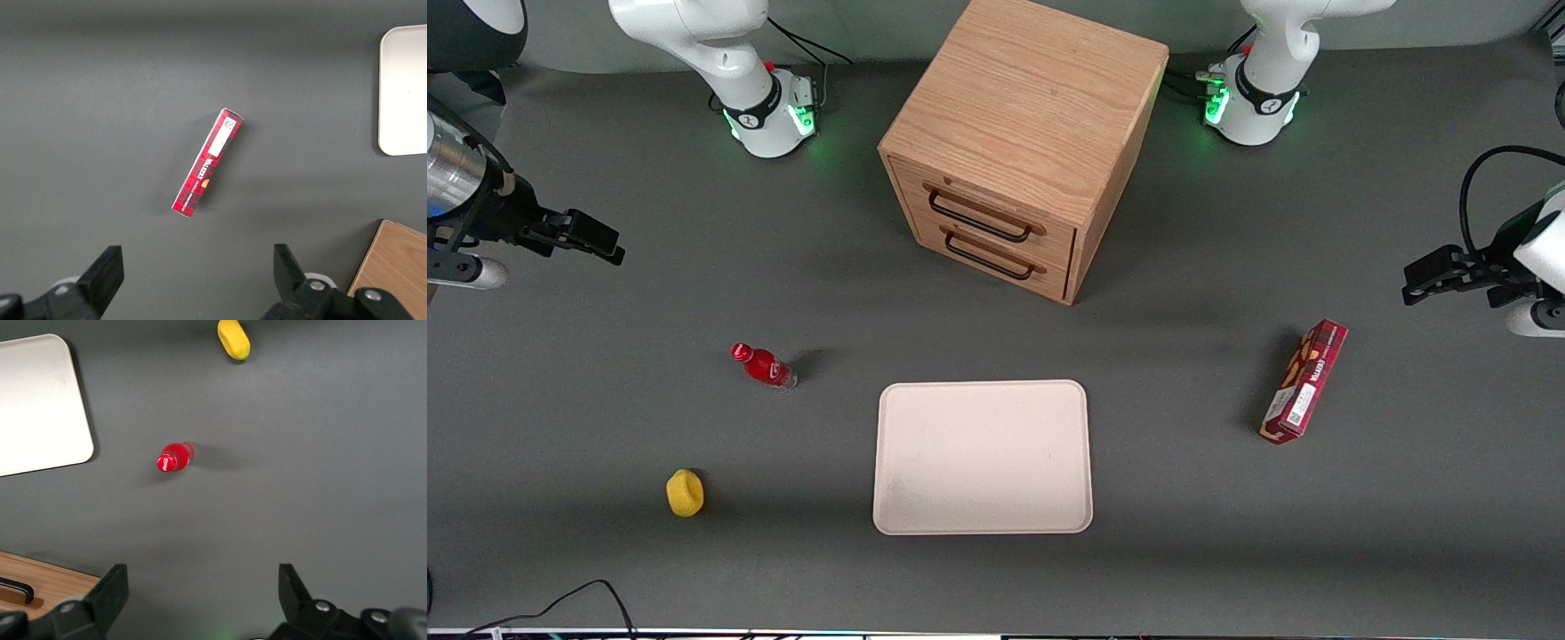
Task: Open upper drawer
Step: 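Move the right gripper to the upper drawer's black handle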
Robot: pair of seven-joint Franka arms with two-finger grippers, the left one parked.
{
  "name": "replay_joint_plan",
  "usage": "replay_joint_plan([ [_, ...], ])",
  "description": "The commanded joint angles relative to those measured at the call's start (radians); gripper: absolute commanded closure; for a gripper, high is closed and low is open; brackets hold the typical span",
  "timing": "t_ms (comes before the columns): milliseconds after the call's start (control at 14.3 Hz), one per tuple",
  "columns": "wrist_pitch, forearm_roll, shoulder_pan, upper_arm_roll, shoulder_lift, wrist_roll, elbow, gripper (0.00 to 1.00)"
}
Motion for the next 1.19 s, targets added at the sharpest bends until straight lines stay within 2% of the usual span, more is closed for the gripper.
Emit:
replay_joint_plan([
  [0, -0.026, -0.011, 0.005, -0.004, 0.0, 0.023, 0.02, 0.0],
  [349, -0.046, -0.011, 0.008, -0.001, 0.029, 0.009, 0.093, 0.0],
  [558, -0.136, 0.001, 0.027, 0.013, 0.032, -0.003, 0.142, 0.0],
  [698, -0.162, 0.036, 0.044, 0.083, 0.037, -0.018, 0.153, 0.0],
  [837, -0.159, 0.131, 0.044, 0.197, 0.051, -0.038, 0.156, 0.0],
  [977, -0.135, 0.174, 0.044, 0.273, 0.089, -0.058, 0.167, 0.0],
  [1116, -0.116, 0.242, 0.044, 0.339, 0.13, -0.179, 0.176, 0.0],
])
